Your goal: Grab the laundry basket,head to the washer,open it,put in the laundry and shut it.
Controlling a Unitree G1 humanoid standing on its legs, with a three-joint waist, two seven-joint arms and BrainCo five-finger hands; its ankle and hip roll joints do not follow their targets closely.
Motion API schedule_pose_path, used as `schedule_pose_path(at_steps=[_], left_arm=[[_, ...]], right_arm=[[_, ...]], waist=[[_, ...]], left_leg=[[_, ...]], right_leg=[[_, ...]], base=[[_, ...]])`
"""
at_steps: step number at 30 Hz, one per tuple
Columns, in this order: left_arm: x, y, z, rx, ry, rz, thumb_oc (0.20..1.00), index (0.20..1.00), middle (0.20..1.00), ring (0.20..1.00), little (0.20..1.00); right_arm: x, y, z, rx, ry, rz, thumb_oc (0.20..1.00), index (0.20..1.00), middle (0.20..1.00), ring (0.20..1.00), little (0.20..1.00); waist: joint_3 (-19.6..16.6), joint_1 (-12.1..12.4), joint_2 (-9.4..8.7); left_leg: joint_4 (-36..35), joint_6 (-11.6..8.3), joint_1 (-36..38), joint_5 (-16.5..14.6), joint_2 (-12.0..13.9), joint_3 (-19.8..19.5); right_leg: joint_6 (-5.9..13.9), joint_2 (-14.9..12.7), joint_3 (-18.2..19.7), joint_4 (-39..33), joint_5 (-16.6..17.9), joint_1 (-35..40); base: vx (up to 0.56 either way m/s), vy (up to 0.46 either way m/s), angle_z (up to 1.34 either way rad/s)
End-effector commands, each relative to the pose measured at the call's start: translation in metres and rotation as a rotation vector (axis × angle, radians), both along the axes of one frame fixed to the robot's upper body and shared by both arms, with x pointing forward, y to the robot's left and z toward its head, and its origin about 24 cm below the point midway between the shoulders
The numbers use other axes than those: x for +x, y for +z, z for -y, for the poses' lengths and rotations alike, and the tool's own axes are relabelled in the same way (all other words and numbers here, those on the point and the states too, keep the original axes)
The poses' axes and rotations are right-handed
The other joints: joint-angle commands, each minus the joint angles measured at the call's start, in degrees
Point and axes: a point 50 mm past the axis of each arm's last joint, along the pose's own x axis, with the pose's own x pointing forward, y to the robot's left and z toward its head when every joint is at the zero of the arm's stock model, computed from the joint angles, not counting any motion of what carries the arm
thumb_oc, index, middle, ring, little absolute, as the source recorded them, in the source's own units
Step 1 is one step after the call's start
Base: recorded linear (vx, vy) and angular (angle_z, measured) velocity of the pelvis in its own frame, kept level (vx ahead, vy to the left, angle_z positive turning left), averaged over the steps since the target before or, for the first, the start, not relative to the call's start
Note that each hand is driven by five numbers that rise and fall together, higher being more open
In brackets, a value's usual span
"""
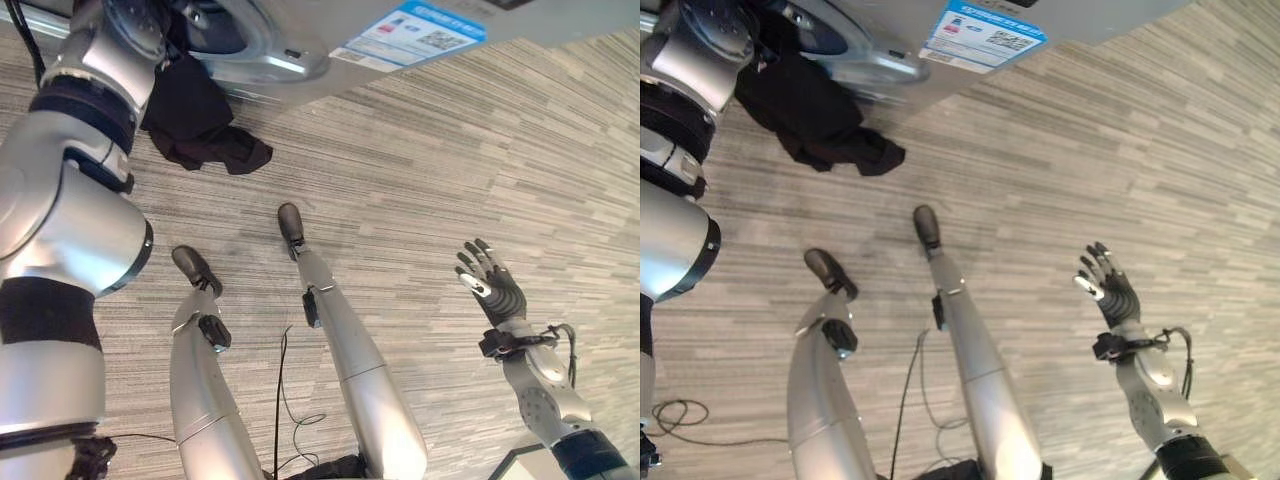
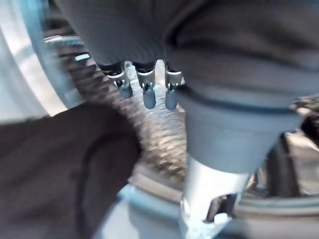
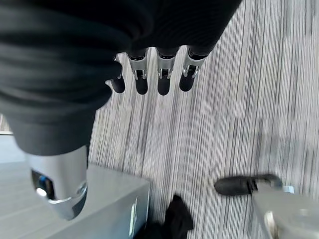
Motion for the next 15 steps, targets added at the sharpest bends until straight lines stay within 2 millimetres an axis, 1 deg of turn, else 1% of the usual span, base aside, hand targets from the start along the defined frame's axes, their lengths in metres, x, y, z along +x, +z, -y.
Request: schedule_pose_path(at_steps=[1, 2, 3, 4, 5, 7, 9, 10, 12, 13, 14, 15], left_arm=[[-0.019, 0.036, -0.002, 0.068, 0.053, 0.116, 1.0, 1.0, 1.0, 1.0, 1.0], [-0.023, 0.045, 0.012, 0.115, 0.014, 0.146, 1.0, 1.0, 1.0, 1.0, 1.0], [-0.023, 0.045, 0.012, 0.115, 0.015, 0.146, 1.0, 1.0, 1.0, 1.0, 1.0], [-0.03, 0.056, 0.026, 0.211, 0.013, 0.222, 1.0, 1.0, 1.0, 1.0, 1.0], [-0.032, 0.056, 0.031, 0.271, 0.023, 0.26, 1.0, 1.0, 1.0, 1.0, 1.0], [-0.03, 0.045, 0.034, 0.36, 0.038, 0.303, 1.0, 1.0, 1.0, 1.0, 1.0], [-0.024, 0.02, 0.034, 0.401, 0.015, 0.293, 1.0, 1.0, 1.0, 1.0, 1.0], [-0.024, 0.019, 0.032, 0.399, 0.018, 0.291, 1.0, 1.0, 1.0, 1.0, 1.0], [-0.018, -0.015, 0.024, 0.417, 0.003, 0.244, 1.0, 1.0, 1.0, 1.0, 1.0], [-0.017, -0.052, 0.012, 0.402, -0.015, 0.176, 1.0, 1.0, 1.0, 1.0, 1.0], [-0.016, -0.078, 0.006, 0.356, -0.039, 0.12, 1.0, 1.0, 1.0, 1.0, 1.0], [-0.015, -0.102, 0.008, 0.323, -0.078, 0.069, 1.0, 1.0, 1.0, 1.0, 1.0]], right_arm=[[-0.001, 0.01, 0.022, -0.019, -0.03, 0.009, 1.0, 1.0, 1.0, 1.0, 1.0], [0.0, 0.009, 0.022, -0.037, -0.023, -0.001, 1.0, 1.0, 1.0, 1.0, 1.0], [0.0, 0.009, 0.022, -0.036, -0.023, -0.001, 1.0, 1.0, 1.0, 1.0, 1.0], [-0.003, 0.008, 0.019, -0.036, 0.004, -0.01, 1.0, 1.0, 1.0, 1.0, 1.0], [-0.005, 0.005, 0.017, -0.035, 0.019, -0.02, 1.0, 1.0, 1.0, 1.0, 1.0], [-0.007, -0.004, 0.014, -0.044, 0.028, -0.054, 1.0, 1.0, 1.0, 1.0, 1.0], [-0.006, -0.016, 0.01, -0.053, 0.015, -0.1, 1.0, 1.0, 1.0, 1.0, 1.0], [-0.005, -0.017, 0.01, -0.057, 0.016, -0.102, 1.0, 1.0, 1.0, 1.0, 1.0], [0.003, -0.018, 0.008, -0.057, -0.015, -0.107, 1.0, 1.0, 1.0, 1.0, 1.0], [0.01, -0.018, 0.005, -0.111, -0.03, -0.112, 1.0, 1.0, 1.0, 1.0, 1.0], [0.013, -0.017, 0.004, -0.143, -0.044, -0.11, 1.0, 1.0, 1.0, 1.0, 1.0], [0.019, -0.016, 0.001, -0.17, -0.057, -0.111, 1.0, 1.0, 1.0, 1.0, 1.0]], waist=[[0.6, -1.4, 0.48], [0.6, -1.2, 0.73], [0.6, -1.2, 0.72], [0.6, -0.9, 0.93], [0.6, -0.5, 1.12], [0.6, 0.4, 1.49], [0.6, 1.5, 1.79], [0.6, 1.3, 1.9], [0.6, 3.0, 2.14], [0.6, 3.9, 2.6], [0.6, 4.2, 2.52], [0.6, 5.1, 2.62]], left_leg=[[3.9, -5.34, 9.2, -6.1, 4.4, -6.8], [3.5, -5.31, 9.4, -5.9, 4.2, -6.8], [3.5, -5.3, 9.4, -5.9, 4.2, -6.8], [3.4, -5.24, 9.5, -5.9, 4.0, -6.8], [3.0, -5.22, 9.6, -5.9, 3.9, -6.8], [2.5, -5.09, 9.5, -5.9, 3.6, -6.9], [2.3, -4.86, 9.3, -6.1, 3.3, -7.1], [2.3, -4.86, 9.4, -6.2, 3.3, -7.1], [2.3, -4.53, 9.0, -6.4, 2.8, -7.3], [2.2, -4.19, 8.7, -6.2, 2.3, -7.8], [2.3, -3.83, 7.6, -4.9, 1.8, -7.5], [2.2, -3.54, 7.3, -4.8, 1.3, -7.6]], right_leg=[[5.22, -0.5, -1.6, 2.2, -4.4, 0.8], [5.28, -0.7, -1.7, 2.1, -4.5, 1.0], [5.28, -0.7, -1.7, 2.1, -4.5, 1.0], [5.37, -1.0, -1.6, 2.2, -4.5, 1.2], [5.41, -1.2, -1.7, 2.0, -4.6, 1.4], [5.53, -1.6, -1.7, 2.1, -4.9, 1.4], [5.44, -1.9, -1.7, 2.3, -5.2, 1.4], [5.44, -1.9, -1.7, 2.3, -5.2, 1.5], [5.28, -2.3, -1.8, 2.2, -5.5, 1.4], [5.18, -2.7, -1.9, 1.8, -5.3, 1.5], [4.68, -3.2, -2.0, 1.1, -3.9, 0.9], [4.58, -3.5, -1.9, 1.0, -3.8, 0.7]], base=[[0.0, 0.0, 0.0], [0.0, 0.0, 0.0], [0.0, 0.0, 0.0], [0.0, 0.0, 0.0], [-0.02, 0.025, 0.04], [-0.01, 0.036, 0.06], [-0.01, 0.04, 0.06], [-0.01, 0.033, 0.02], [-0.03, 0.055, 0.04], [-0.11, 0.053, 0.12], [-0.11, 0.049, 0.12], [-0.1, 0.084, 0.16]])
